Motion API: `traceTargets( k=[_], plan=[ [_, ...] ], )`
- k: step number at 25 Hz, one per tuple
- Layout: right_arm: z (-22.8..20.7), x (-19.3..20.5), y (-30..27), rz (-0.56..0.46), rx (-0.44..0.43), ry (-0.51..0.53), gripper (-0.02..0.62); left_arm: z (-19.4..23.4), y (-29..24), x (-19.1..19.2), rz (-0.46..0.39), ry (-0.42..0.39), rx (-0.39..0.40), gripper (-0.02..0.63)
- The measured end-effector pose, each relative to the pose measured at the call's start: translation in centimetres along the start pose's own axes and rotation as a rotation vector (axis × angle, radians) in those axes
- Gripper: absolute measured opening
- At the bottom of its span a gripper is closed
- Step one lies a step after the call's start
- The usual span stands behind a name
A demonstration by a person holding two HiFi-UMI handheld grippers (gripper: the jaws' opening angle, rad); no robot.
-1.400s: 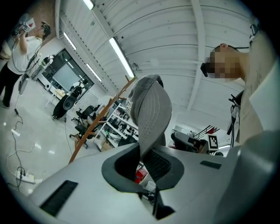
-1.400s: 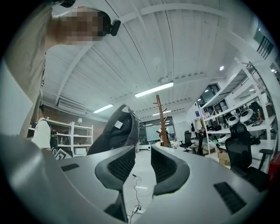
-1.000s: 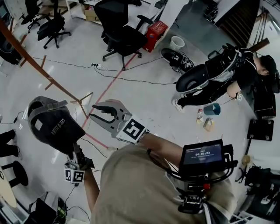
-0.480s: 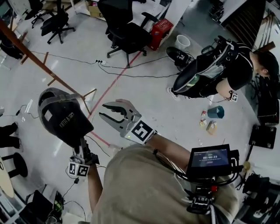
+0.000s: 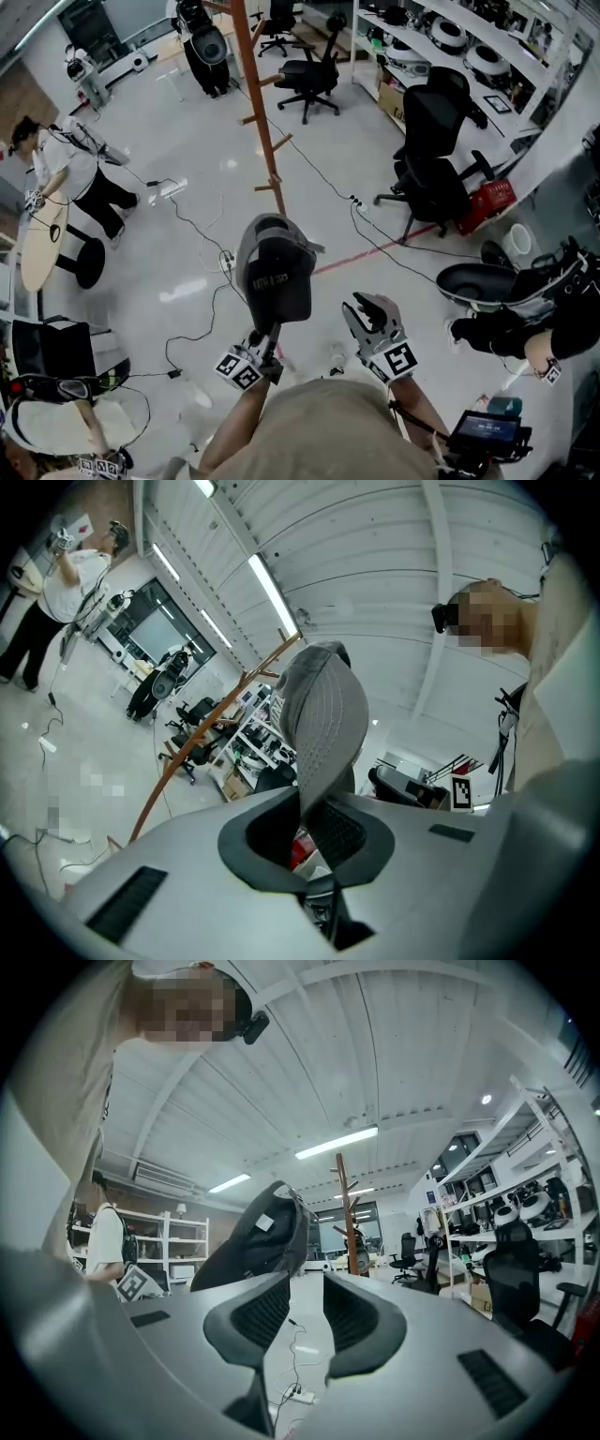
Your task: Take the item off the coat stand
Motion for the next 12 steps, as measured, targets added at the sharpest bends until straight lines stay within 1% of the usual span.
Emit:
traceTargets(
  k=[5,9,12],
  plan=[
    [-1.3,0.7,0.0,-0.015,-0.035,-0.012,0.097,0.4,-0.5,1.7,-0.037,0.059,-0.014,0.034],
    [-2.1,1.2,0.1,-0.027,-0.073,-0.027,0.097,0.6,-1.0,2.3,-0.071,0.051,-0.041,0.034],
    [-2.8,1.5,0.4,-0.028,-0.09,-0.03,0.097,0.5,-1.4,2.3,-0.097,0.068,-0.062,0.034]
  ],
)
Point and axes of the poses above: the fingertips, and each gripper's own axes: y backward along the fingers, z to its left, x out of its underside, the point moved 2 cm from there along y, backward along the fingers, and after that the axes turned 3 degrees about y, right-handed, at the moved point
